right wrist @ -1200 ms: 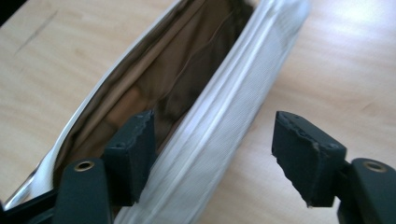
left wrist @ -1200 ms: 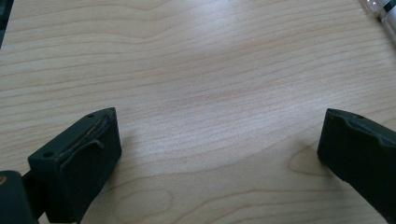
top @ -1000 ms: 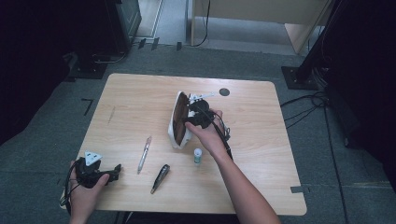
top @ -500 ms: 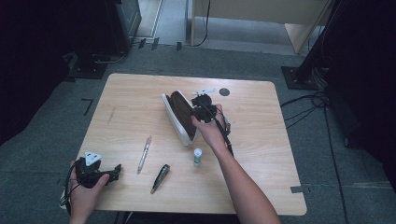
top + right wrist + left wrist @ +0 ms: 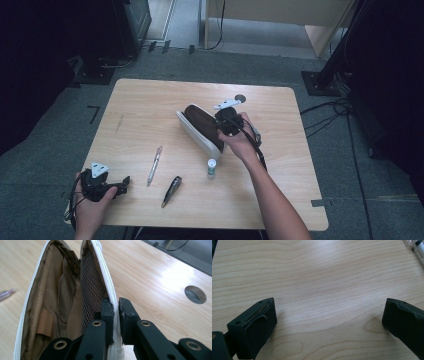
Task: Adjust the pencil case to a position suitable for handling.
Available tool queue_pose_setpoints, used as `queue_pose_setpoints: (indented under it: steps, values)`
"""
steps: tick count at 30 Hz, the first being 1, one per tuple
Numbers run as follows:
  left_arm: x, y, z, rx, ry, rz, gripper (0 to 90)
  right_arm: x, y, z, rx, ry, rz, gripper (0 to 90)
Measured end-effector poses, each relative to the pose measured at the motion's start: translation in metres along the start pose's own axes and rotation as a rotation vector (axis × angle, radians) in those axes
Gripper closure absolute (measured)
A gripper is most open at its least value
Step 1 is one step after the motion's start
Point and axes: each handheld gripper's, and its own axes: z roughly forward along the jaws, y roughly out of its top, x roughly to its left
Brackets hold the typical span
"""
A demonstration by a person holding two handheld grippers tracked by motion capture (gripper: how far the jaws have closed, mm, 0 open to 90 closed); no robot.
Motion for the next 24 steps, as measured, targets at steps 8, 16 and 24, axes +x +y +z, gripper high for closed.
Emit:
queue_pose_setpoints:
  steps: [8, 16, 24]
  values:
    - [-0.001, 0.000, 0.000, -0.001, 0.001, -0.001, 0.0, 0.002, -0.009, -0.005, -0.021, 0.099, -0.039, 75.1]
    - [-0.001, 0.000, 0.000, -0.001, 0.001, -0.001, 0.0, 0.001, -0.006, -0.027, -0.092, 0.158, 0.019, 51.4]
    - [-0.001, 0.000, 0.000, -0.002, 0.002, -0.001, 0.0, 0.004, -0.026, -0.065, -0.168, 0.201, 0.067, 47.9]
